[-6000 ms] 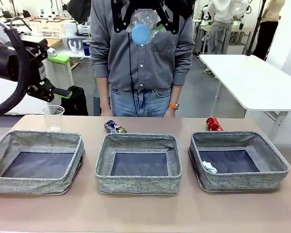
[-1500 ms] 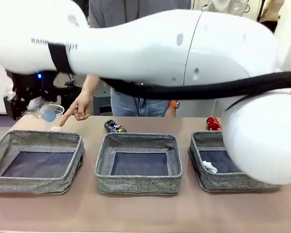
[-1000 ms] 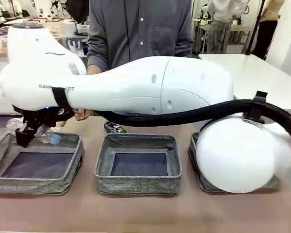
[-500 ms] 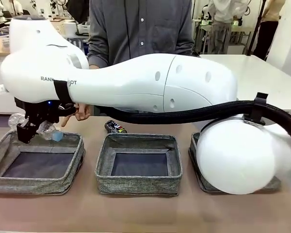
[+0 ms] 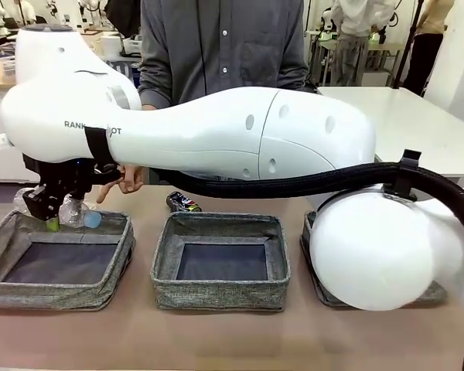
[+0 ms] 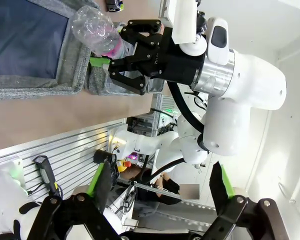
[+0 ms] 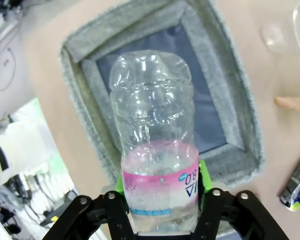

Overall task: Sort the waste into the appropriate baskets.
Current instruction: Place the picked waste into the Fabric basket indicated by the person.

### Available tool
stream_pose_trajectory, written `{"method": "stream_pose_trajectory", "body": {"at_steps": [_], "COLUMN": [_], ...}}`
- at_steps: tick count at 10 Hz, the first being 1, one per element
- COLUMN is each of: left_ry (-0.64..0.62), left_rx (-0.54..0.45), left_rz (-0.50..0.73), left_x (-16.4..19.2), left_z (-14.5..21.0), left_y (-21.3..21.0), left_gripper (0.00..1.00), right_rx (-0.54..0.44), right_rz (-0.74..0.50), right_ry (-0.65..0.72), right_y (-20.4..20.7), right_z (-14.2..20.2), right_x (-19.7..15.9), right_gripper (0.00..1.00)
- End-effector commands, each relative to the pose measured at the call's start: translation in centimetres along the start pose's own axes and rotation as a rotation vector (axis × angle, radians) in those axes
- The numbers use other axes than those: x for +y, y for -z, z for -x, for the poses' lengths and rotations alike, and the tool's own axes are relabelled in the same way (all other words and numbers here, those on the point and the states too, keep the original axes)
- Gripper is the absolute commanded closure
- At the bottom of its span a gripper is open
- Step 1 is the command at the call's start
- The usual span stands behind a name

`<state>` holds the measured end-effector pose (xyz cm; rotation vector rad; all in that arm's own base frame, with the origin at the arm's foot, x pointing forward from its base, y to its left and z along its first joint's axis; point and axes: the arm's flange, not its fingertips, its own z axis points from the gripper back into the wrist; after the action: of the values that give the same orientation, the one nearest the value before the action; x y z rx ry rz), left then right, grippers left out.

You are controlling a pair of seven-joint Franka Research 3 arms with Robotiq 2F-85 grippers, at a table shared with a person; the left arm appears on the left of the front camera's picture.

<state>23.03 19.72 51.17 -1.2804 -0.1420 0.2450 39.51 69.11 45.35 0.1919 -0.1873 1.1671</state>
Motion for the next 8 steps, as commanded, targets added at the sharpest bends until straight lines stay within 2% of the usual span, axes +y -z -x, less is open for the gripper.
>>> {"method": "stream_pose_trajectory", "body": {"at_steps": [1, 6, 7, 8], "left_ry": [0.0, 0.0, 0.0, 0.0], "left_rx": [-0.014, -0.014, -0.014, -0.014], "left_rz": [0.007, 0.007, 0.007, 0.007], "left_x": [-0.3, -0.3, -0.3, -0.3], "left_z": [0.1, 0.1, 0.1, 0.1], "left_y": [0.3, 0.3, 0.3, 0.3], "left_gripper": [0.0, 0.0, 0.0, 0.0], "right_rx": [-0.009, -0.045, -0.038, -0.044], "right_rz": [-0.019, -0.032, -0.043, -0.057], "right_ry": [0.005, 0.03, 0.055, 0.096], "right_y": [-0.3, -0.7, -1.1, -2.8], "right_z": [-2.3, -2.1, -1.6, 0.4], "right_x": [0.0, -0.2, -0.4, -1.0], "right_gripper": [0.0, 0.0, 0.0, 0.0]}}
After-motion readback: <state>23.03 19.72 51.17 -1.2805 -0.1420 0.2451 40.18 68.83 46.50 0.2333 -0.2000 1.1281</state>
